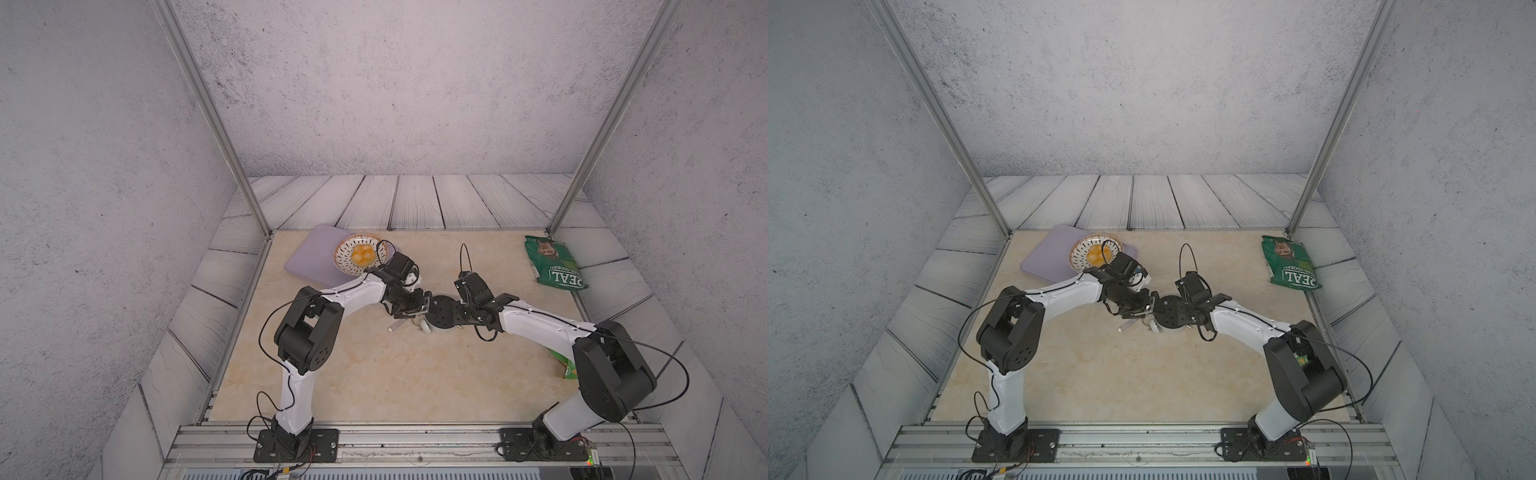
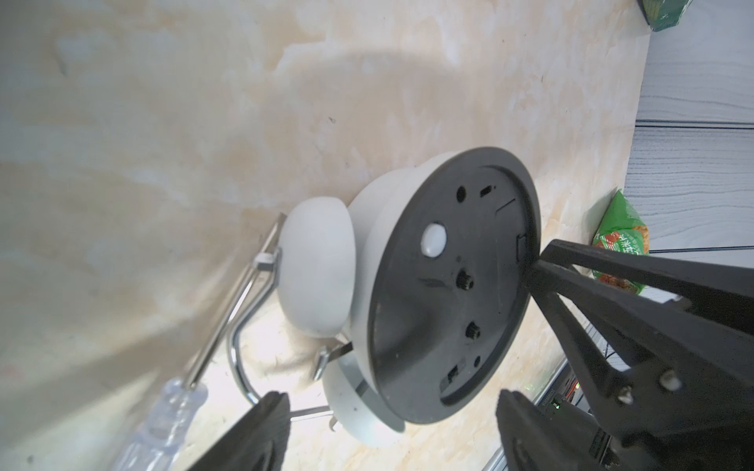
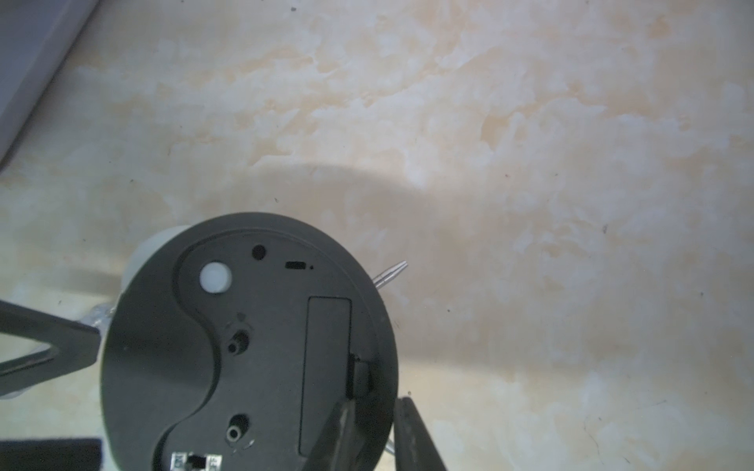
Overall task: Remove the battery from the alarm
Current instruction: Remove the cover from the alarm.
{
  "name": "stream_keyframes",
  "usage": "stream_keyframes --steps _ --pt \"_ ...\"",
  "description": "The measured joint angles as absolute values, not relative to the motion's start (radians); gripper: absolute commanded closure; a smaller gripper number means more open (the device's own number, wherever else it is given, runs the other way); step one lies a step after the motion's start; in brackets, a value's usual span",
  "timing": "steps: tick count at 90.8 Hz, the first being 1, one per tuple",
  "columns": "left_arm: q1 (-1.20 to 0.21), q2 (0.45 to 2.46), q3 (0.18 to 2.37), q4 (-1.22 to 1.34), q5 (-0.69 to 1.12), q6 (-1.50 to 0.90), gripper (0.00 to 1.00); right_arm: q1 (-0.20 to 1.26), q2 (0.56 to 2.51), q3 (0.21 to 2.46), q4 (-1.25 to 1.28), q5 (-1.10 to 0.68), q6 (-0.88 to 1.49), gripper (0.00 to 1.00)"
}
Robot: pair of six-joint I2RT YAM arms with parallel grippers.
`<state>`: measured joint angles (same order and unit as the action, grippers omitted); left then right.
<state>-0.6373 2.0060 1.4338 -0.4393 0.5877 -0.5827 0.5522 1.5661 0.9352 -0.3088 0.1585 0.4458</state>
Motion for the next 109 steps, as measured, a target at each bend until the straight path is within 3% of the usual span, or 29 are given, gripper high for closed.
stream_keyframes --steps 109 --pt "-0.637 2.049 1.439 -0.432 0.588 -0.583 0.20 0.538 1.636 1.005 -0.324 0.217 0.384 0.80"
